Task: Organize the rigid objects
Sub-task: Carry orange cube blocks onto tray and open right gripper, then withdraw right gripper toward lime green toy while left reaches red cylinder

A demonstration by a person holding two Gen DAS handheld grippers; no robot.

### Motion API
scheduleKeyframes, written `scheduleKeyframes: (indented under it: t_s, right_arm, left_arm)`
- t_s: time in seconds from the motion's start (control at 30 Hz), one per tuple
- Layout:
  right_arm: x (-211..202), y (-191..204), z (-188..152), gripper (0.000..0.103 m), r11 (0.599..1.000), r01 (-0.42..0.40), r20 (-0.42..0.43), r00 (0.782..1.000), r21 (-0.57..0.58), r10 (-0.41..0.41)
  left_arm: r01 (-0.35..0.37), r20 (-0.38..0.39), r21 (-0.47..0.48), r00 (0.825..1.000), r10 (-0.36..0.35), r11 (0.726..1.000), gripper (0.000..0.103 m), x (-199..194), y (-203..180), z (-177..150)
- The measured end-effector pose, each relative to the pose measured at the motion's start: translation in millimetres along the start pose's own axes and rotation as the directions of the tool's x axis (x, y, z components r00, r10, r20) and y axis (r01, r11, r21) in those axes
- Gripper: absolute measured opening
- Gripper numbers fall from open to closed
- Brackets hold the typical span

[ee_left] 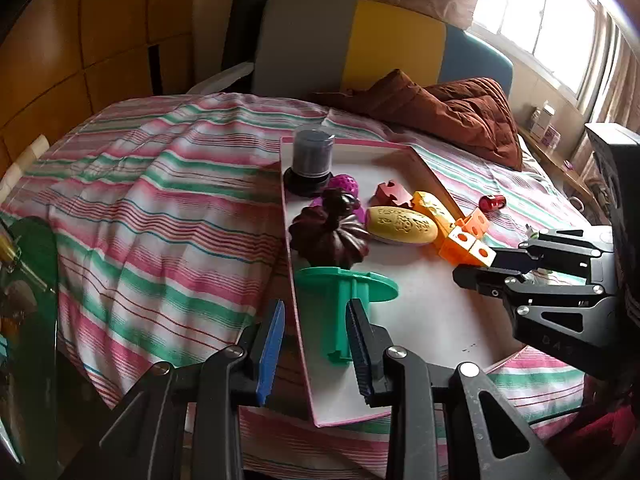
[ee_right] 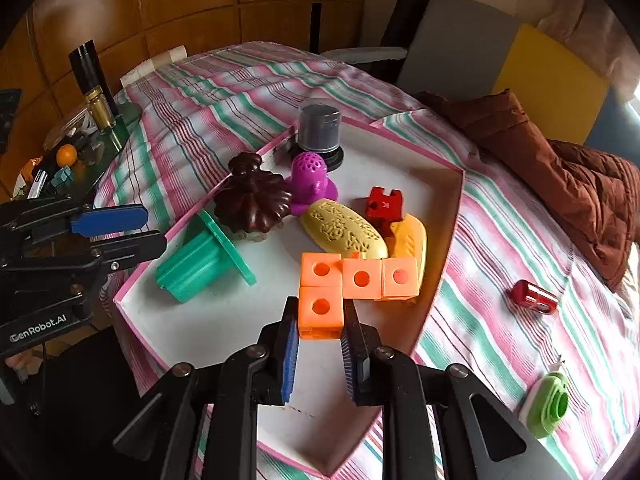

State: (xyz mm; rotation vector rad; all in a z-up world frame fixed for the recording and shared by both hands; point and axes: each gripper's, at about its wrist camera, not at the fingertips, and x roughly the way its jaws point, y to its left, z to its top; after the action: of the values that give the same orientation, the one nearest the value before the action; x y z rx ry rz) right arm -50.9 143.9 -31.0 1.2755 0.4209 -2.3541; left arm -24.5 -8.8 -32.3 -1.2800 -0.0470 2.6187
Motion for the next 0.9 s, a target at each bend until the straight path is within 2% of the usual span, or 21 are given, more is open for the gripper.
scheduleKeyframes:
  t_s: [0.27,0.43,0.6,0.9]
  right_arm:
    - [35.2,11.5,10.4,0.022,1.0,-0.03,-0.052,0.998,0.007,0.03]
    - [41.6,13.1,9.6,0.023,0.999,-0.044,-0.057,0.997,0.014,0.045]
    - [34.1,12.7,6.6,0.04,0.998,-0.058,-0.038,0.998,0.022,0.058]
    - [2.8,8.8,4.2,0.049,0.997,-0.063,0.024,0.998,0.032,0.062]
  left_arm:
    - [-0.006,-0.003,-0.019,1.0,0.005,1.0,0.031,0.3,6.2,-0.5]
    - [-0.015,0.001,-0.017,1.0,0.015,1.0,0.031,-1.4,8.6,-0.7]
    - [-0.019,0.0,-0.021,1.0,0.019,1.0,0.031,-1.1,8.6,0.0]
    - [-0.027,0.013,-0.003,1.0,0.027,1.0,0.031,-7.7,4.6,1.8]
